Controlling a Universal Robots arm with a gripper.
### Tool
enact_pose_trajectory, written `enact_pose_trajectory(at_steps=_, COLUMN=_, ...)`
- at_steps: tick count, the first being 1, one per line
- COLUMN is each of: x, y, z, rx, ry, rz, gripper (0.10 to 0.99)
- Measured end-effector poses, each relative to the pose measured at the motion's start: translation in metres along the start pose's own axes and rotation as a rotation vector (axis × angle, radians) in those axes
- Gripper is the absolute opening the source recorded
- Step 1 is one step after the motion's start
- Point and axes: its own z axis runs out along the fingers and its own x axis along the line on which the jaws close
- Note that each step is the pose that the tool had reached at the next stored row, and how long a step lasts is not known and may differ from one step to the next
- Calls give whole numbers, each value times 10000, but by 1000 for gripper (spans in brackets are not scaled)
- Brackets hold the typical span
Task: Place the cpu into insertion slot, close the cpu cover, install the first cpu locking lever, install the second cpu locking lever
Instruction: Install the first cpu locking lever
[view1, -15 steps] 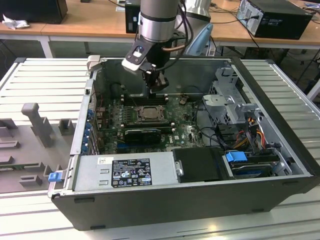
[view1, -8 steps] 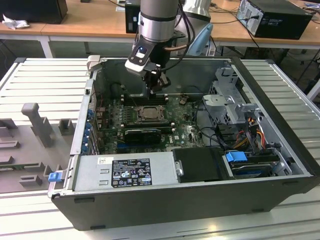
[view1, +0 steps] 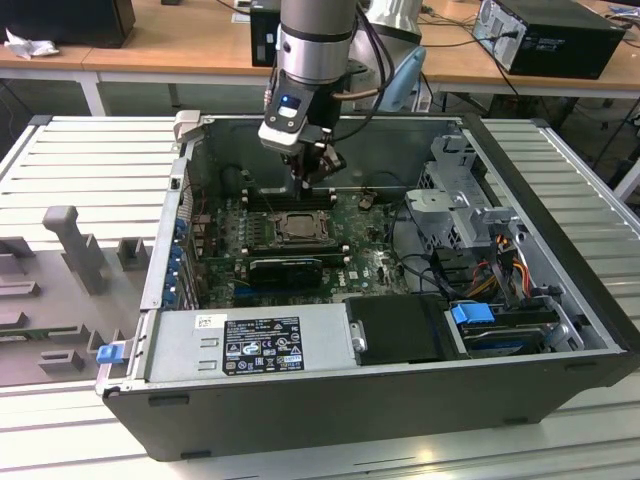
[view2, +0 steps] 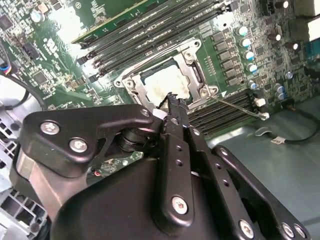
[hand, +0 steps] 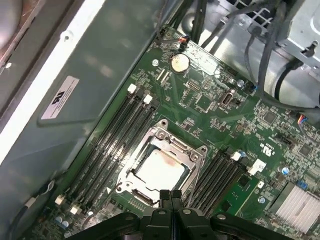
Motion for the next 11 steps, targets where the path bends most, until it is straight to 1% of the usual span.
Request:
enact_pose_trajectory(at_steps=1, x=0, y=0, z=1, rx=-4, ry=-10, rz=-320, gripper=106)
enact_pose_trajectory(at_steps=3, x=0, y=0, z=1, rx=-7, ry=-22, rz=-603, gripper=106)
enact_pose_trajectory(at_steps=4, x=0, y=0, z=1, rx=-39, ry=-23, rz=-742, gripper=106)
enact_pose_trajectory(at_steps=5, x=0, y=0, z=2, rx=-104, ry=0, rz=-855, gripper=106)
enact_pose_trajectory(at_steps=6, x=0, y=0, z=3, rx=-137, ry=21, rz=-911, gripper=106)
enact_pose_trajectory(at_steps=7, x=1, y=0, z=3, rx=-153, ry=37, rz=-999, gripper=106)
enact_pose_trajectory(at_steps=8, x=0, y=2, z=4, rx=-167, ry=48, rz=-1200, gripper=106)
enact_pose_trajectory(at_steps=10, x=-4, y=6, z=4, rx=-170, ry=41, rz=-1592, gripper=106)
enact_pose_trajectory(at_steps=11, x=-4, y=5, z=4, rx=-174, ry=32, rz=-1670, gripper=106)
